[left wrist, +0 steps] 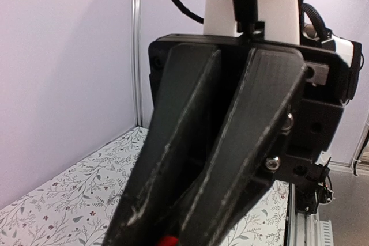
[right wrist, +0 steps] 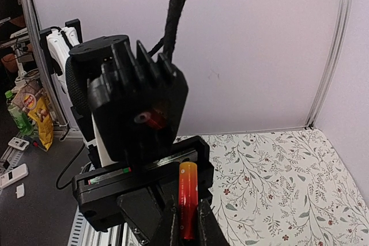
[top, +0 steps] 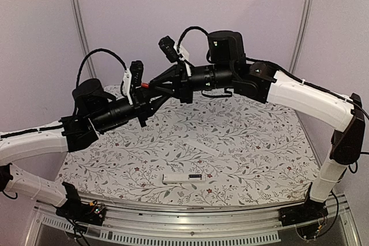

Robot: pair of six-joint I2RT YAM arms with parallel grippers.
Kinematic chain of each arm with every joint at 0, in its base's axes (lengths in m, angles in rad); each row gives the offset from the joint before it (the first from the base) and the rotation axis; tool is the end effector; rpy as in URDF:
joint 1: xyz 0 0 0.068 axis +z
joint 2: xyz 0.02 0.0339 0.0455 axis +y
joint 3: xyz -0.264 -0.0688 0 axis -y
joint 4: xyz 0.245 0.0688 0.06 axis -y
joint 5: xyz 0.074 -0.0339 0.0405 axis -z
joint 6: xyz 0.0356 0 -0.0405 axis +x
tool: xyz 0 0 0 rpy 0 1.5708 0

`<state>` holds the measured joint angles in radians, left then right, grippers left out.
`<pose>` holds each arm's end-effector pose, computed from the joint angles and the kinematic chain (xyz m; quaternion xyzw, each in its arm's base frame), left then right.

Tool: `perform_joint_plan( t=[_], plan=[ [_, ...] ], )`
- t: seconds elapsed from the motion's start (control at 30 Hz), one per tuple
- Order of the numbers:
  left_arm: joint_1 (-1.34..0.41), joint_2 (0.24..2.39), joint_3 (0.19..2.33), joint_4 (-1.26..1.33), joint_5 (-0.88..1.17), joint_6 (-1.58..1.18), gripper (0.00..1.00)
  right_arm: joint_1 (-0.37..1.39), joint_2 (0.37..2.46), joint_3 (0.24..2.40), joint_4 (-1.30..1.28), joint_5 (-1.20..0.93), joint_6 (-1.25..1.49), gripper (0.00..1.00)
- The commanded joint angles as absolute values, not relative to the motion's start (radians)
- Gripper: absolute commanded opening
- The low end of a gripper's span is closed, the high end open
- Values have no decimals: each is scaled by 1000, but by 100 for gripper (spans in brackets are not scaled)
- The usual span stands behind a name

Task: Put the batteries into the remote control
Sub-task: Pick up the battery, then pass from the right arm to the left

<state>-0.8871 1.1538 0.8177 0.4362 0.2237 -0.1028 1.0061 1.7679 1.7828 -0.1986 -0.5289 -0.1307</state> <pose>0.1659 -0.2161 0.3416 0.3313 0.5844 -0.4159 0.6130 0.2089 0.3634 0.4169 -0.5404 0.5356 0.4436 0.4737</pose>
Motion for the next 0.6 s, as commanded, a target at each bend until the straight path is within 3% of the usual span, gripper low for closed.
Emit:
perform_joint_plan(
  t=[0.0, 0.1, 0.37, 0.57],
  plan=[
    [-894, 1123, 796, 434, 206, -93, 1, 992, 1692, 1733, -130, -462, -91, 0],
    [-895, 1104, 788, 415, 182, -81, 9, 979, 1661, 1708, -116, -418, -74, 0],
    [-901, 992, 801, 210, 9, 135, 52, 947, 1598, 1673, -187, -253, -24, 0],
    [-995, 900, 748, 178, -244, 534, 64, 943, 1594, 1677, -281, -211, 56, 0]
  ],
)
